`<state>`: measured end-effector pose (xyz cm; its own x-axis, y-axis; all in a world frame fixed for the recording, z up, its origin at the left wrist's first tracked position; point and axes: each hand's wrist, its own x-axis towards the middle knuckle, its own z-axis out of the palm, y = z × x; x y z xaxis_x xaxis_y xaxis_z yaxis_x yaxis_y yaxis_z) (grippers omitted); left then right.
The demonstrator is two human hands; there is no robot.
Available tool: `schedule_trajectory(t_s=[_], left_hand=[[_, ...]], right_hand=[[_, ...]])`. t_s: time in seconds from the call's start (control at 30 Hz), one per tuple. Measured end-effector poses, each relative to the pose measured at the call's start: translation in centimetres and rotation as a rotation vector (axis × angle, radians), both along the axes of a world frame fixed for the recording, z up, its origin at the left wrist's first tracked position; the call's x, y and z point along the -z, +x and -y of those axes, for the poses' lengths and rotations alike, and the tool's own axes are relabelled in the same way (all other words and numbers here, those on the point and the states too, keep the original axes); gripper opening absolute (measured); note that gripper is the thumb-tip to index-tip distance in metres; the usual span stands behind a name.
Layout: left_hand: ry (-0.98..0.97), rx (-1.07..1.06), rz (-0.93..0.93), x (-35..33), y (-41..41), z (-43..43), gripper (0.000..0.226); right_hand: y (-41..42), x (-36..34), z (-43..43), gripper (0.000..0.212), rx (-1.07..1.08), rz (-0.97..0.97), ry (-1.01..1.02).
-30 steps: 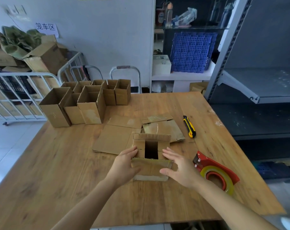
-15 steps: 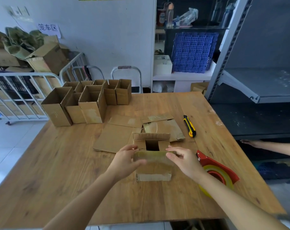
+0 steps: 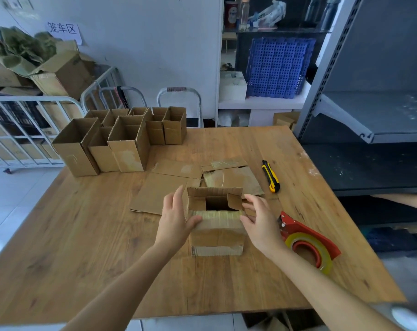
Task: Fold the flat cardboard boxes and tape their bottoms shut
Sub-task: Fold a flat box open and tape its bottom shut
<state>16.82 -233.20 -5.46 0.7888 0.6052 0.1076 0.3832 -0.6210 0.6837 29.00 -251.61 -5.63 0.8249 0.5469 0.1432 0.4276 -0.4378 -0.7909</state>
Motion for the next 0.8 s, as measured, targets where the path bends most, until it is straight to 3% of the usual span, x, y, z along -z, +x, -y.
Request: schedule_trajectory(t_s=[0.1,0.27,0.37,0.53,0.7,0.8], left_hand=[[0.162,0.117,-0.033,-0.6,0.6,-0.5,0.097],[0.383,0.202,-0.144,-1.6,1.2,-1.1,0.089],[0.376,0.215,-0.176,-1.5,1.1,-1.1,0.081],[0.355,0.225,-0.197,-1.3,1.2,-1.1,0.079],[0.404,0.26,-0.245,-1.6,1.1,-1.2,0.076],[0.479,0.307,-0.232,-1.6,0.6,-1.5,0.059]], right_hand=[[0.6,-0.4,-0.3,0.056,0.01,-0.025,-0.035],[1.2,-1.2,-0.7,0.065,-0.004,-0.034,-0.1],[1.2,-1.4,-0.8,0.066,-0.037,-0.001,-0.119],[0.5,-0.6,0.0,0.045,0.006,0.045,-0.027],[0.8,-0.5,0.9,0.051,-0.202,0.096,-0.248],[1.5,-1.0,1.0,0.046,-0.183,-0.026,-0.175]])
